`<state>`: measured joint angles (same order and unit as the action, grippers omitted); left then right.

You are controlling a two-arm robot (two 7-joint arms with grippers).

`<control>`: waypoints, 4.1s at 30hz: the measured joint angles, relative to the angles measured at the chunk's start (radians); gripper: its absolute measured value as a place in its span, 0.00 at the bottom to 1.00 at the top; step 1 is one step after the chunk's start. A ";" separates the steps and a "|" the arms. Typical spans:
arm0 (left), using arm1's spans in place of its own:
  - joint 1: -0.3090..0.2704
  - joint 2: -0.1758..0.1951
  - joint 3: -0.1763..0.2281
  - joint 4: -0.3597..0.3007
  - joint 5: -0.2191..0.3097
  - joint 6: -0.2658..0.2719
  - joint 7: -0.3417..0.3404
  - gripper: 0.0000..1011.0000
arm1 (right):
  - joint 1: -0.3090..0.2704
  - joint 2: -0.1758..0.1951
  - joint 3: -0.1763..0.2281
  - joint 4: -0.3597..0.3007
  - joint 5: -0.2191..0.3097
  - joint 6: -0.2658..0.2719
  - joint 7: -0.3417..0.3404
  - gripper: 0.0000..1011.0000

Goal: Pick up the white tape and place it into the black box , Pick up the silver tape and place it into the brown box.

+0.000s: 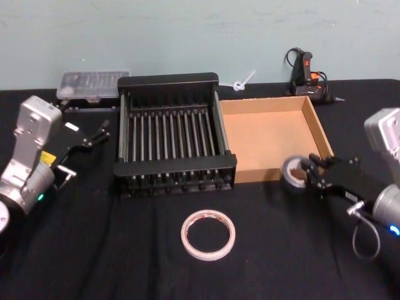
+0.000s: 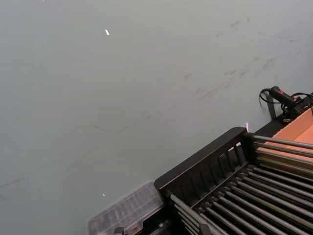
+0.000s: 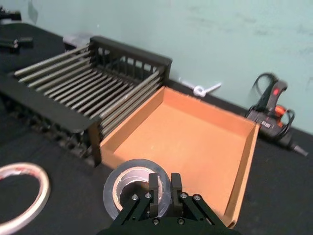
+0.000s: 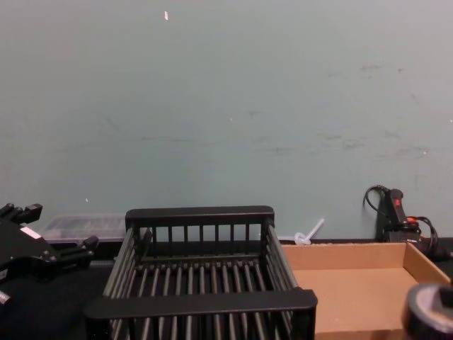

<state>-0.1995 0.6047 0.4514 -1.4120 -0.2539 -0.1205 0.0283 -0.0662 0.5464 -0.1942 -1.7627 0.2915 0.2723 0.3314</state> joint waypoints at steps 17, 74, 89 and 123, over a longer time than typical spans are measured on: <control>0.000 0.000 0.000 0.000 0.000 0.000 0.000 0.99 | 0.245 -0.072 -0.026 0.184 -0.018 -0.009 0.007 0.16; 0.000 0.000 0.000 0.000 0.000 0.000 0.000 0.99 | 0.525 -0.199 -0.116 0.578 -0.055 -0.035 0.038 0.77; 0.000 0.000 0.000 0.000 0.000 0.000 0.000 0.99 | 0.525 -0.199 -0.116 0.577 -0.054 -0.034 0.038 0.99; 0.000 0.000 0.000 0.000 0.000 0.000 0.000 0.99 | 0.240 -0.042 -0.051 0.188 0.046 -0.061 0.089 0.99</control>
<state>-0.1995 0.6046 0.4514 -1.4120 -0.2539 -0.1205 0.0283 0.1737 0.5046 -0.2448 -1.5750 0.3377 0.2108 0.4203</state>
